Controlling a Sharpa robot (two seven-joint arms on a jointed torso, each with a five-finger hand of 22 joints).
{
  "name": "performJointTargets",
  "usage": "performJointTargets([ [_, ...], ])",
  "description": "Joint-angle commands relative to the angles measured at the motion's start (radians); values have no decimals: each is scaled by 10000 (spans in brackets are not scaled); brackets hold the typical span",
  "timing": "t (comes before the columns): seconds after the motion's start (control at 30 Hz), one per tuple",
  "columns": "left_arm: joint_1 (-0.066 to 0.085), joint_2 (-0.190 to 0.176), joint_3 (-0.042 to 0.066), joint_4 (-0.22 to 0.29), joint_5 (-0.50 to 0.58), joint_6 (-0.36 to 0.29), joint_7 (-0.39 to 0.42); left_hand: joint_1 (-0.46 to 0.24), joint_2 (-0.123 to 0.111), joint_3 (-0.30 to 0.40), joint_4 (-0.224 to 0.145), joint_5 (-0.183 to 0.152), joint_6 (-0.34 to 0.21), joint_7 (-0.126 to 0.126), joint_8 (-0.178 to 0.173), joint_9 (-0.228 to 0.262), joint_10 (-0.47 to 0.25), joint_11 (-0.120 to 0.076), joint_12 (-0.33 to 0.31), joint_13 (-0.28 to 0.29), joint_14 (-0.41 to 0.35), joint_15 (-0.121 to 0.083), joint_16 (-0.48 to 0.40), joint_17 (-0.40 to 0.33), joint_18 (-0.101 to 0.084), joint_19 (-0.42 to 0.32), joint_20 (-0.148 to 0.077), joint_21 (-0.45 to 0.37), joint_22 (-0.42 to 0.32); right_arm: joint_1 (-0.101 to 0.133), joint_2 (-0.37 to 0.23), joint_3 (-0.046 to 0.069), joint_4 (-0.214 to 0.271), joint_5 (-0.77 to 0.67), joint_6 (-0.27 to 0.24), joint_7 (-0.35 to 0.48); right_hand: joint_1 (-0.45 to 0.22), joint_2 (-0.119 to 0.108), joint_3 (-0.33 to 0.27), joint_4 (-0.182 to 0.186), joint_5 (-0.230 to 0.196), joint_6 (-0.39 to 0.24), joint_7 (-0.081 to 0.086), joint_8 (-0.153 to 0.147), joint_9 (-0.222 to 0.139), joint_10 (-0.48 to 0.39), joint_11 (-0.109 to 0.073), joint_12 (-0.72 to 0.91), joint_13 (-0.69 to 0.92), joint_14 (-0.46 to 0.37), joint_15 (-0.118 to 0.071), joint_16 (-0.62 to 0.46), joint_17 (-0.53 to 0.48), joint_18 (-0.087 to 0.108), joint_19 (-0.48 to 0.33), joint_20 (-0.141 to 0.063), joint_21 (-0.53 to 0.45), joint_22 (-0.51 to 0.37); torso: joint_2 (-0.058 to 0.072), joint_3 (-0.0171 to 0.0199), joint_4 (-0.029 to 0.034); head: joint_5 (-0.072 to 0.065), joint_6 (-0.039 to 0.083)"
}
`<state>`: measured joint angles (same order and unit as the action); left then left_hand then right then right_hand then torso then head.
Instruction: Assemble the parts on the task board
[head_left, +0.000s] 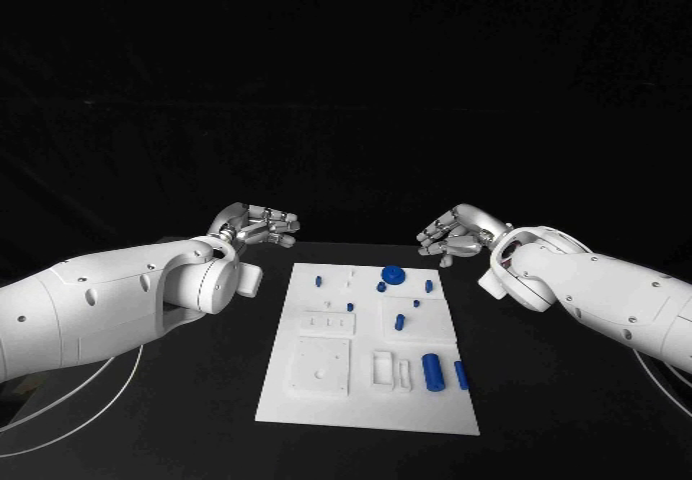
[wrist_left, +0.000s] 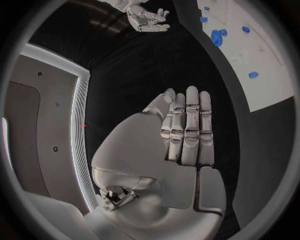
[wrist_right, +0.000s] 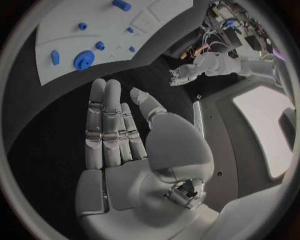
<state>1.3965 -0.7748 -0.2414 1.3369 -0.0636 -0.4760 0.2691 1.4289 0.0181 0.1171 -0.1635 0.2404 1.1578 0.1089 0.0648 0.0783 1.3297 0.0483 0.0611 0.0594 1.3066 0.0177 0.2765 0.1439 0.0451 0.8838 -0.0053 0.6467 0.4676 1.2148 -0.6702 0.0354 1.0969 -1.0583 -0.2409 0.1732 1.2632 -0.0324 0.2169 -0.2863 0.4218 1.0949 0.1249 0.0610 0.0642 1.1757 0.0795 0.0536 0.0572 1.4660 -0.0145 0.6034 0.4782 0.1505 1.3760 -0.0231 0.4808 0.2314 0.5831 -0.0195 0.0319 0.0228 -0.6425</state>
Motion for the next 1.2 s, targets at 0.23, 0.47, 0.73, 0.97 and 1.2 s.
performJointTargets([
  [0.23,132,-343,17,907,-402,450,-33,-361,-29,90,-205,-75,-60,-13,-23,11,-120,51,-13,5,-193,14,299,156,57,-56,45,38,72,53,409,31,-36,-4390,395,-657,-185,-396,1356,20,-568,297,-113,9,2,284,-84,29,7,-66,-80,2355,1446,245,-382,-98,1758,1629,426,-15,303,-208,214],
  [0.47,241,-490,59,1491,-407,501,-3,-529,-72,122,-232,-95,-177,5,-17,3,-220,86,-9,6,-259,40,348,165,53,7,78,-132,-50,65,746,36,-132,-5868,350,-1133,-205,-552,1666,47,-886,275,-155,12,2,171,-54,38,10,-154,-47,2709,1412,370,-516,-15,2015,2068,680,-24,478,-368,415],
  [0.73,364,-571,76,1951,-422,537,-23,-661,-120,188,-238,-107,-234,29,-18,1,-315,126,-11,4,-307,69,347,140,48,112,107,-350,-214,66,997,36,-230,-6991,314,-1667,-161,-718,1901,59,-1354,202,-161,11,-1,-37,7,37,9,-199,18,2888,1287,407,-529,46,1990,2279,896,-2,603,-496,549],
  [0.97,465,-630,83,2209,-450,563,-47,-727,-171,244,-217,-127,-277,38,-18,1,-383,150,-12,3,-321,86,329,107,43,206,123,-524,-342,65,1170,35,-295,-7458,386,-1860,-164,-814,2027,93,-1461,181,-167,12,-1,-114,27,34,7,-228,38,2998,1197,430,-490,70,1920,2408,1048,35,649,-576,585],
  [1.2,572,-666,89,2320,-458,589,-82,-763,-203,272,-183,-136,-310,45,-16,2,-417,163,-11,3,-327,96,315,87,41,264,133,-626,-418,60,1311,29,-398,-7740,531,-1945,-164,-844,2097,109,-1547,207,-176,7,-3,-125,27,33,7,-256,46,3148,1049,395,-426,54,1753,2676,1177,69,671,-666,637],
])
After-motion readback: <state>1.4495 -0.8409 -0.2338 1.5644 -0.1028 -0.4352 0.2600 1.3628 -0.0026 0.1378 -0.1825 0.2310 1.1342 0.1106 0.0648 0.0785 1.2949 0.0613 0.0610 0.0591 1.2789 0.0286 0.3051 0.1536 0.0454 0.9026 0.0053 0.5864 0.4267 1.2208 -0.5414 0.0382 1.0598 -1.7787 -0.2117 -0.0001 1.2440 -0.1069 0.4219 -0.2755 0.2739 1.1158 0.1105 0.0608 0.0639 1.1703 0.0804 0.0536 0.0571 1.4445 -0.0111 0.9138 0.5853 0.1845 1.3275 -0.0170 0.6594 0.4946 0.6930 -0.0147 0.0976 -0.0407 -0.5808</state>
